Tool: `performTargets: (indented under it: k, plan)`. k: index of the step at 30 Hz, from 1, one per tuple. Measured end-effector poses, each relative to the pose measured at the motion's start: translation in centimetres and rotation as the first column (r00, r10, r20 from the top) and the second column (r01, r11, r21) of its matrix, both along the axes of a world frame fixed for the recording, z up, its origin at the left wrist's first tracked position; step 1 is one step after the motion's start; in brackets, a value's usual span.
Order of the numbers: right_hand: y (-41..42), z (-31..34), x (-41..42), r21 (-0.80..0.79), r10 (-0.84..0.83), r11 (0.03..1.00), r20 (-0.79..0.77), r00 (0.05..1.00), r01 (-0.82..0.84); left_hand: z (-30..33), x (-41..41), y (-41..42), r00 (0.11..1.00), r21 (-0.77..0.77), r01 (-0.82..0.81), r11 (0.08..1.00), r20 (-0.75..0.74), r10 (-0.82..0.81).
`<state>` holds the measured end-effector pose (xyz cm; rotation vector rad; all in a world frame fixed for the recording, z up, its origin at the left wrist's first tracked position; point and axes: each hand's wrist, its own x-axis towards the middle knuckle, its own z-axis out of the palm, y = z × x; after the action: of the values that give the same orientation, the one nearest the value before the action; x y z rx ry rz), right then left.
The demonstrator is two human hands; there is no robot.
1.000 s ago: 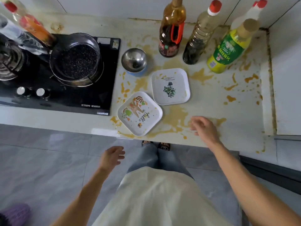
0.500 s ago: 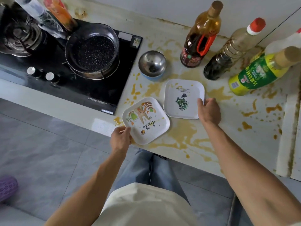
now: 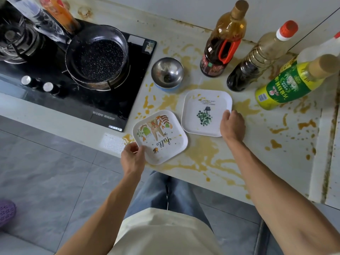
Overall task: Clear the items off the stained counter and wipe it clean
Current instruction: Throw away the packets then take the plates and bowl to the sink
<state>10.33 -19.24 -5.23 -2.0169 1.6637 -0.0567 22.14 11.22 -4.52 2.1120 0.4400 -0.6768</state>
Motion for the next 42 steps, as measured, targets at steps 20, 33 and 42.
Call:
performTargets:
  k: [20, 33, 42]
  plan:
    - [6.1, 2.7, -2.6, 0.299, -0.137, 0.954, 0.335, 0.932, 0.032, 3.9, 2.9, -1.8, 0.921, 0.001, 0.266, 0.964, 0.297, -0.254]
    - [10.2, 5.7, -3.0, 0.416, -0.191, 0.909, 0.487, 0.853, -0.034, 5.5, 0.0, -7.1, 0.842, -0.105, 0.467, 0.878, 0.358, -0.404]
    - [10.6, 5.0, -4.4, 0.439, -0.193, 0.897, 0.489, 0.851, -0.049, 4.6, -0.4, -7.1, 0.847, -0.215, 0.528, 0.822, 0.205, -0.491]
